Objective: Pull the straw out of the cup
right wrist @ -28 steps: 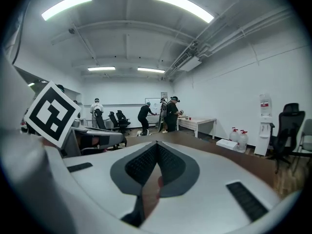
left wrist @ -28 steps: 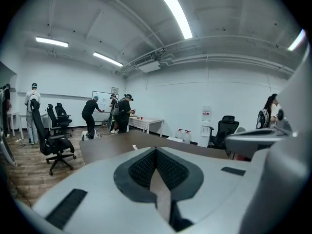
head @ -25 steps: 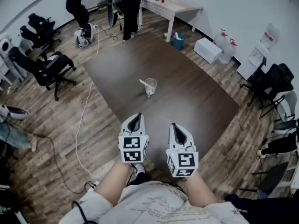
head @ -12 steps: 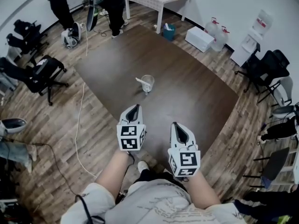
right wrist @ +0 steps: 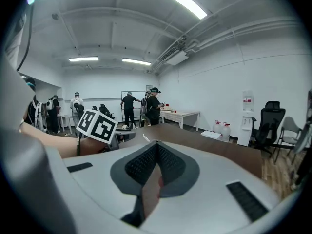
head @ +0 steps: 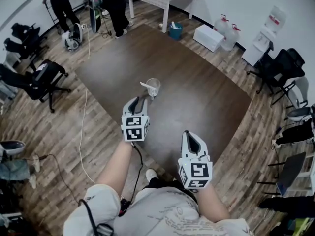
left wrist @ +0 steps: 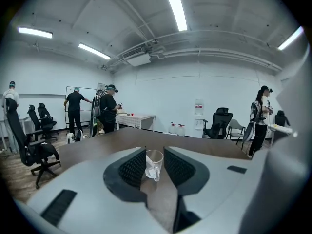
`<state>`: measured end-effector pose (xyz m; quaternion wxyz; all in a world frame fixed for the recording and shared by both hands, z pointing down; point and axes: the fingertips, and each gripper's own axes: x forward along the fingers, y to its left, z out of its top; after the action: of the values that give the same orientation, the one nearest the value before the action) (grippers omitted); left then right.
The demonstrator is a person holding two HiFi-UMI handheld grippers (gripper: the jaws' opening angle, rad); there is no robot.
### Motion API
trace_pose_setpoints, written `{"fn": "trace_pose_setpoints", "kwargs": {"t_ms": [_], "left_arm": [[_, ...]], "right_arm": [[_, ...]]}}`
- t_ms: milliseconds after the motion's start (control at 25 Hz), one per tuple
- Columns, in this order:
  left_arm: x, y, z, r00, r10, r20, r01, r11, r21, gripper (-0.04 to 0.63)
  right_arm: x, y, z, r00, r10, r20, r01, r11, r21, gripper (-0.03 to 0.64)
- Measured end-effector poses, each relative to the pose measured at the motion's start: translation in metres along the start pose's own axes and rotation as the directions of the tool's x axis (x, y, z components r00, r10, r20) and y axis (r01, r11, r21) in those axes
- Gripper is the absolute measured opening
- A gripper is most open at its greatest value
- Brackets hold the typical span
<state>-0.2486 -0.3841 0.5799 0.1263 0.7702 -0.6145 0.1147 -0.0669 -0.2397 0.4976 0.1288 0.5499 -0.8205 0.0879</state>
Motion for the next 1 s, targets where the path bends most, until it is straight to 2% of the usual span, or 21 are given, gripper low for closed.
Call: {"fn": "trace_pose_setpoints", "kwargs": {"t_ms": [240,440,560,760,1000], "left_arm": [[0.054,0.013,-0.005,0.999,-0.039,-0.012,0.039,0.999,0.02,0.141],[0.099,0.03,-0.015,0.999,-0.022,-0.046,0.023,0.999,0.035,0.152],[0.12,0.043,-0.03,0.996,-0.023,-0.09,0.024,1.0,0.008,0.152],[0.14,0.037,-0.039,0.989,-0.091,-0.115,0.085,0.995,-0.058,0.152],[0.152,0.03,-0.037,0.987,-0.111,-0.117,0.107,0.993,-0.042,0.15]], "right_arm": [[0.0,-0.012,-0.013,0.999,-0.039,-0.033,0.039,0.999,0.0,0.009],[0.004,-0.026,-0.014,0.996,-0.073,-0.055,0.073,0.997,-0.012,0.009],[0.007,-0.032,-0.017,0.993,-0.091,-0.07,0.09,0.996,-0.014,0.011],[0.012,-0.039,-0.021,0.99,-0.105,-0.093,0.103,0.994,-0.027,0.009],[0.017,-0.044,-0.017,0.989,-0.11,-0.098,0.105,0.993,-0.05,0.009]]}}
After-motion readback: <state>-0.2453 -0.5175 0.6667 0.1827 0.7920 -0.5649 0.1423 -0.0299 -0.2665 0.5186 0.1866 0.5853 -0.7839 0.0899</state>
